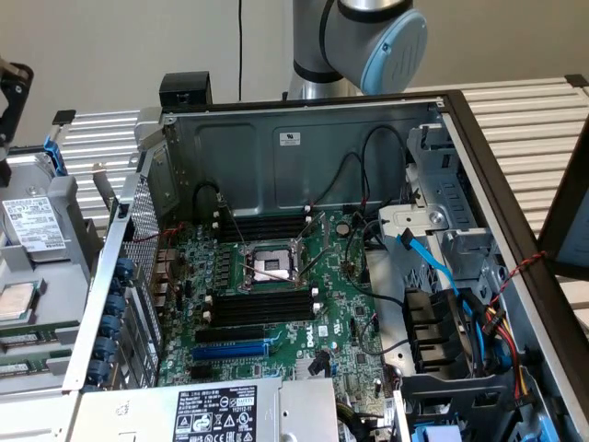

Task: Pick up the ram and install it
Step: 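Reach for the ram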

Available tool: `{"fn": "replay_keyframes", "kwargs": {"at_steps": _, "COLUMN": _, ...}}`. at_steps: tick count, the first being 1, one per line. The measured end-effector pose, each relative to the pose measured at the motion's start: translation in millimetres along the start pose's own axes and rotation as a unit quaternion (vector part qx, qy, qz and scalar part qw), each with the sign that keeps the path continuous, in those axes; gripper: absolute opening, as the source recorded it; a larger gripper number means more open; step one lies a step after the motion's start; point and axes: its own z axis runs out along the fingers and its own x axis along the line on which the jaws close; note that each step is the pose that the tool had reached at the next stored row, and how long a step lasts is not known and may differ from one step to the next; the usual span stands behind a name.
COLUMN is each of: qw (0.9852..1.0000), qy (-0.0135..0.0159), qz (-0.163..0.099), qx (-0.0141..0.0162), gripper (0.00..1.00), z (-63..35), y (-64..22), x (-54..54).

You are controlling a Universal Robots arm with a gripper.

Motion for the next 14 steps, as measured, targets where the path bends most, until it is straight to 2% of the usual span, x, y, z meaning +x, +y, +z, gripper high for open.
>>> {"fn": "replay_keyframes", "kwargs": {"at_steps": 4, "qw": 0.9993, "qy": 0.0017, "qz": -0.036, "qx": 0.0008, "gripper": 0.12, "z": 0.0, "y": 0.0, "x": 0.0}}
{"fn": "replay_keyframes", "kwargs": {"at_steps": 7, "qw": 0.9979, "qy": 0.0031, "qz": -0.064, "qx": 0.0014, "gripper": 0.12, "z": 0.0, "y": 0.0, "x": 0.1}}
{"fn": "replay_keyframes", "kwargs": {"at_steps": 11, "qw": 0.9950, "qy": 0.0049, "qz": -0.100, "qx": 0.0022, "gripper": 0.12, "z": 0.0, "y": 0.0, "x": 0.1}}
{"fn": "replay_keyframes", "kwargs": {"at_steps": 14, "qw": 0.9919, "qy": 0.0062, "qz": -0.127, "qx": 0.0028, "gripper": 0.12, "z": 0.0, "y": 0.0, "x": 0.1}}
